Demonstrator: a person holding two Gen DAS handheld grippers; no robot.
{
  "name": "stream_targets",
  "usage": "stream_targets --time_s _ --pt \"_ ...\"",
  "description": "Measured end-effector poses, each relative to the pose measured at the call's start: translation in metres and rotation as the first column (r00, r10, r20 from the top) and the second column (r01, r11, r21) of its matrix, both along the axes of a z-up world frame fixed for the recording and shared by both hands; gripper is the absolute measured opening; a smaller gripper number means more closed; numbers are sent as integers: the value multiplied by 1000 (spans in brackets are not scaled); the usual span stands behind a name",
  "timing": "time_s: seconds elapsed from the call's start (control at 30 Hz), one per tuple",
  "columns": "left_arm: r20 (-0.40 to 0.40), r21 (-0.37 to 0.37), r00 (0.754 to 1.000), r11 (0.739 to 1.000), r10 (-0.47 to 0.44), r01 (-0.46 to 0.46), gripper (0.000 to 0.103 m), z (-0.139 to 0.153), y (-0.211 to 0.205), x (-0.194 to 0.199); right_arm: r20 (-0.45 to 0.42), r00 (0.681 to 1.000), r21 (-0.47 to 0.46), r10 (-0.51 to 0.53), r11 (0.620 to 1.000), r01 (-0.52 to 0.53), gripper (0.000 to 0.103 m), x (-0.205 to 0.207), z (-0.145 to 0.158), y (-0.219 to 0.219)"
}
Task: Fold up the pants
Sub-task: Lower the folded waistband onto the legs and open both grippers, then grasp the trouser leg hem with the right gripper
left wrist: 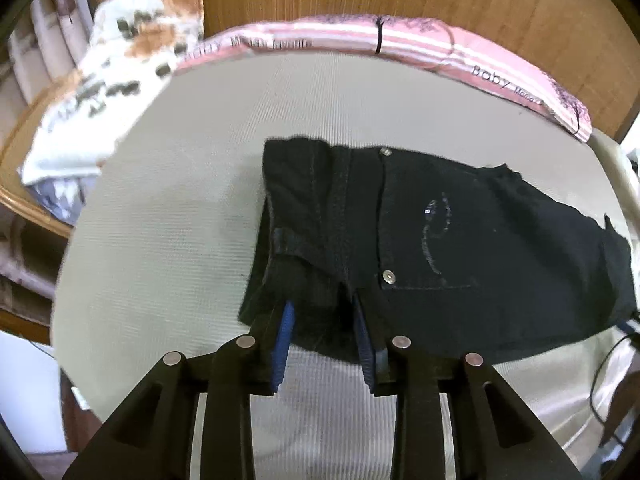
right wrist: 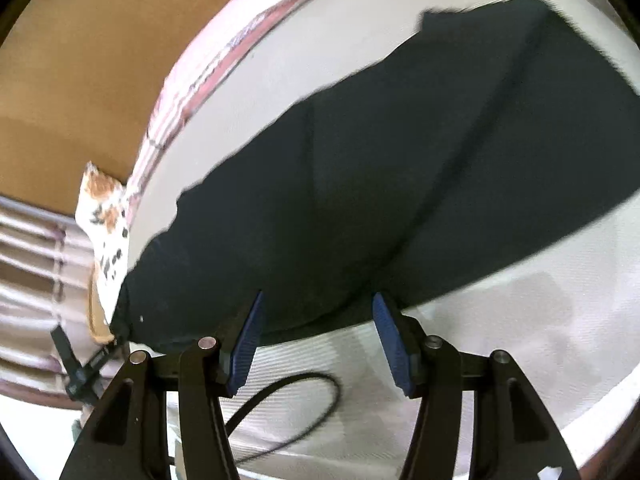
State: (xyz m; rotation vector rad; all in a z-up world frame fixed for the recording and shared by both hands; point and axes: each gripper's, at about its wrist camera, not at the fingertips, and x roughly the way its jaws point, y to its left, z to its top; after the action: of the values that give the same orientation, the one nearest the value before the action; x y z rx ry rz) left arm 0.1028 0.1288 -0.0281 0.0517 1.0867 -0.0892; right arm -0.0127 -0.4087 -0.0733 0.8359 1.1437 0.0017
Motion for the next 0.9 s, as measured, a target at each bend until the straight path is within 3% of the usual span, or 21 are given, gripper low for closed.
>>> stream_targets --time_s 0.17,0.27,0.33,0.47,0.5,0.77,0.83,0.9 --pt "115 60 991 996 -73 66 31 17 -28 -21 18 993 -27 -118 993 118 54 -24 4 -65" --pt "179 79 966 981 -188 176 31 23 -65 -33 24 981 11 -192 981 192 54 -27 -5 -98" --pt "187 75 935 954 -301 292 31 23 -97 -40 29 966 64 -256 965 254 54 -25 -14 -121" --pt "196 58 839 860 -508 508 31 14 -167 -54 47 955 121 -293 951 286 54 -10 -27 -144" --pt "191 55 806 826 -560 561 31 10 -187 -58 44 955 126 -293 950 285 54 -4 -30 -148" --pt "155 -3 633 641 -758 768 31 -21 -297 -79 29 959 113 -283 954 278 53 34 -47 -171" --pt "141 -6 596 601 -791 799 31 -31 -319 -87 31 956 132 -292 949 285 50 38 -50 -178" --pt "122 -4 565 569 -816 822 31 -41 -333 -92 26 954 152 -297 945 290 35 44 -53 -182"
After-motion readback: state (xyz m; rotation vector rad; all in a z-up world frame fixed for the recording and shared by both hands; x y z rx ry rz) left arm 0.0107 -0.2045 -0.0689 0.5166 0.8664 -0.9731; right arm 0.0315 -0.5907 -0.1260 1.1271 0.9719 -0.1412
